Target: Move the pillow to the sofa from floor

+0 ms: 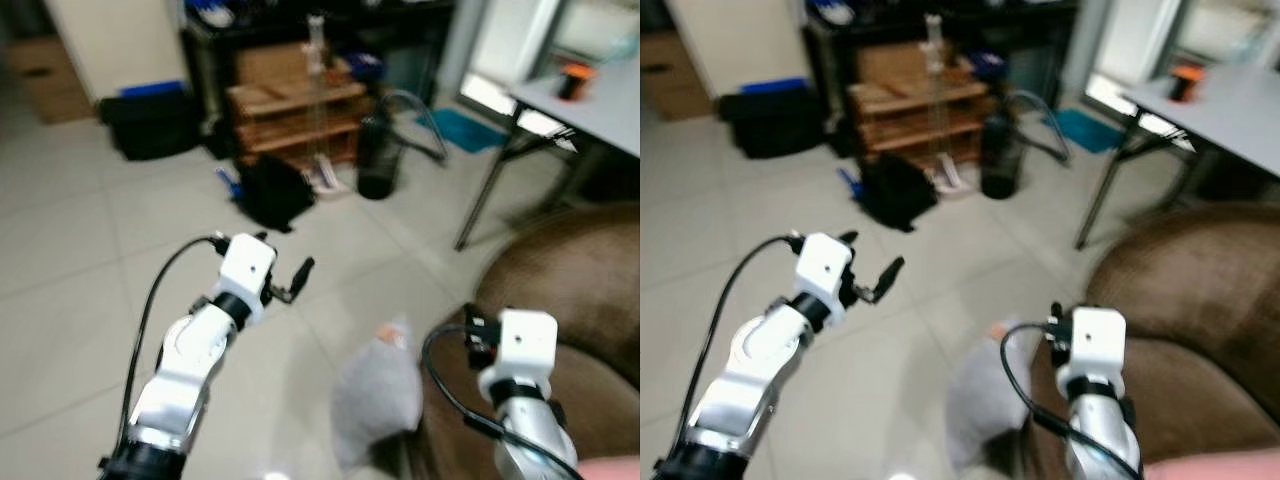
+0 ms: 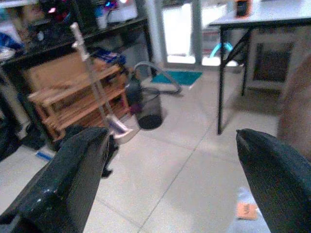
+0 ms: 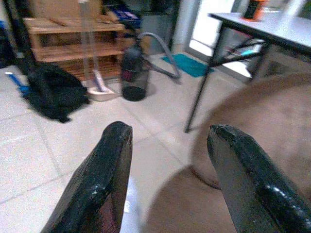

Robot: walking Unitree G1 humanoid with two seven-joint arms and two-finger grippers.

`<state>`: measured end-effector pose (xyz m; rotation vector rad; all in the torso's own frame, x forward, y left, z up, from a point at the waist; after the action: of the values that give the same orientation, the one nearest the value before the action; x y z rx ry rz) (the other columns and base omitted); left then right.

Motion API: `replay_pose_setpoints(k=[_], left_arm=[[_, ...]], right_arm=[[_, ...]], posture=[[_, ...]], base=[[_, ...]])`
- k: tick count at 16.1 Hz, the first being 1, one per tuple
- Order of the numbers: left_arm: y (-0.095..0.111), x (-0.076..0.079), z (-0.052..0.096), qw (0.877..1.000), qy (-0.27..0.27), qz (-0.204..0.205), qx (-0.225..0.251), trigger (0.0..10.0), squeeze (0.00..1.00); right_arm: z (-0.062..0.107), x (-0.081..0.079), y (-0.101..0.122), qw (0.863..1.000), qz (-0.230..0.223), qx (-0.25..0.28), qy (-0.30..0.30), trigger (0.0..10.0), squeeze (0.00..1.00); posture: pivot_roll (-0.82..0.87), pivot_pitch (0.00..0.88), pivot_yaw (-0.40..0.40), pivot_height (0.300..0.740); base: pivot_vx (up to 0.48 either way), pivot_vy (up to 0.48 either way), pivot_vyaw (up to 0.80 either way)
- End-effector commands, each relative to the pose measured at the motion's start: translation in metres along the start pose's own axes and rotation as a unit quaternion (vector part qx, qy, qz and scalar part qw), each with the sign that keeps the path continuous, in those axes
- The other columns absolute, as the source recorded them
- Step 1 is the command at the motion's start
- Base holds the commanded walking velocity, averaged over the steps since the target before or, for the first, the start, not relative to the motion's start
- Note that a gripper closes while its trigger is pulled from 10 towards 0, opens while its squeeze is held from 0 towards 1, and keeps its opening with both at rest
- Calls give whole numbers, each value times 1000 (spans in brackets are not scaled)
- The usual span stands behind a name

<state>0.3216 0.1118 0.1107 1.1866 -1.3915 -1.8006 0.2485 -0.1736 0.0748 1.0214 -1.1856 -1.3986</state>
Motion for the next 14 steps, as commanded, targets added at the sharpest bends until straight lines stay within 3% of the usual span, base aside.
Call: replay_pose_setpoints(k=[1, 3, 14], left_arm=[[3, 5, -2, 1000, -16, -3, 7, 10000, 0], [2, 12, 0, 1000, -25, -12, 10, 10000, 0], [-8, 13, 4, 1000, -11, 15, 0, 10000, 0]], right_arm=[[0, -2, -2, 1000, -6, -5, 4, 10000, 0], [0, 0, -2, 1000, -5, -5, 1, 10000, 0], [0, -1, -6, 1000, 8, -10, 11, 10000, 0]], posture=[[-11, 35, -11, 731], [-13, 35, -10, 706], [-16, 36, -24, 606]], base=[[0, 0, 0], [0, 0, 0], [0, 0, 0]])
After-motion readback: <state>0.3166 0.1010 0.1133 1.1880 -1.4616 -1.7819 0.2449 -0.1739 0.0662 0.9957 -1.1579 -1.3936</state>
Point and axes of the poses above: a point about 5 cm out from each wrist's last joint towards the gripper, its own z axis pointing back from the gripper into the wrist, its own y axis along the axis of the wrist's last joint, x = y × z, the point moved 5 cm from there along -z, pointing out of the wrist towards the gripper, and after that the axes turned 6 degrees about -z, right-handed, at the moved point
